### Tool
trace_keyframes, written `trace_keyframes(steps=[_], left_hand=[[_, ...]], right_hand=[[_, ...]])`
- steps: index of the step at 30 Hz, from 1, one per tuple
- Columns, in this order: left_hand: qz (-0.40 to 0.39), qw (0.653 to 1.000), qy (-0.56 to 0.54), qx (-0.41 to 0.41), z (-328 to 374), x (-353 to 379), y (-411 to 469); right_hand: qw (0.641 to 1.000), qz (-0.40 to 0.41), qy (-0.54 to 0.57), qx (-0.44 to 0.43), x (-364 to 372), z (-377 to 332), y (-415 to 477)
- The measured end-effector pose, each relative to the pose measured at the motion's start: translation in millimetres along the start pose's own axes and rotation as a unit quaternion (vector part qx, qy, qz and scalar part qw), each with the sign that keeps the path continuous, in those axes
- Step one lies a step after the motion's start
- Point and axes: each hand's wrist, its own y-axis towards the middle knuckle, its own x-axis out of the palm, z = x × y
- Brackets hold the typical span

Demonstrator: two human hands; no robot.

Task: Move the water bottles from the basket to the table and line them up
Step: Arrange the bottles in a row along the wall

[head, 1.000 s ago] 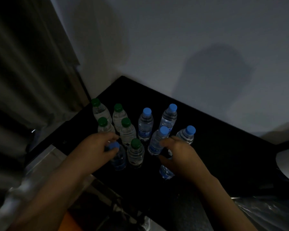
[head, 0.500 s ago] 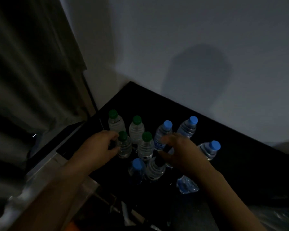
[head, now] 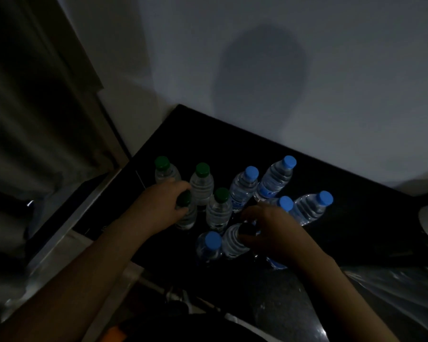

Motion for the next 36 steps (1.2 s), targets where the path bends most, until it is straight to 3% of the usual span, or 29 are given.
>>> trace_keyframes(steps=[6, 14, 24, 33, 36], left_hand=[[-0.017, 0.999, 0.036, 0.023, -3.0, 0.1, 14.3], [0.027, 0.999, -0.003, 0.020, -10.8, 6.9, 13.1], [0.091, 0.991, -0.017, 0.096, 8.3, -40.0, 9.5], [0.146, 0.975, -0.045, 0.163, 43.6, -124.3, 20.3], [0.163, 0.969, -0.007, 0.186, 53.5, -149.0, 26.1]], right_hand=[[1.000, -0.015, -0.023, -0.001, 6.6, 2.6, 2.0], [1.000, -0.011, 0.001, 0.015, 8.9, 3.8, 3.1], [0.998, 0.061, 0.002, 0.029, -50.4, -15.3, -7.0], [0.981, 0.189, 0.007, 0.031, -125.9, -65.2, -10.7], [0.974, 0.223, 0.006, 0.032, -141.1, -75.4, -7.6]])
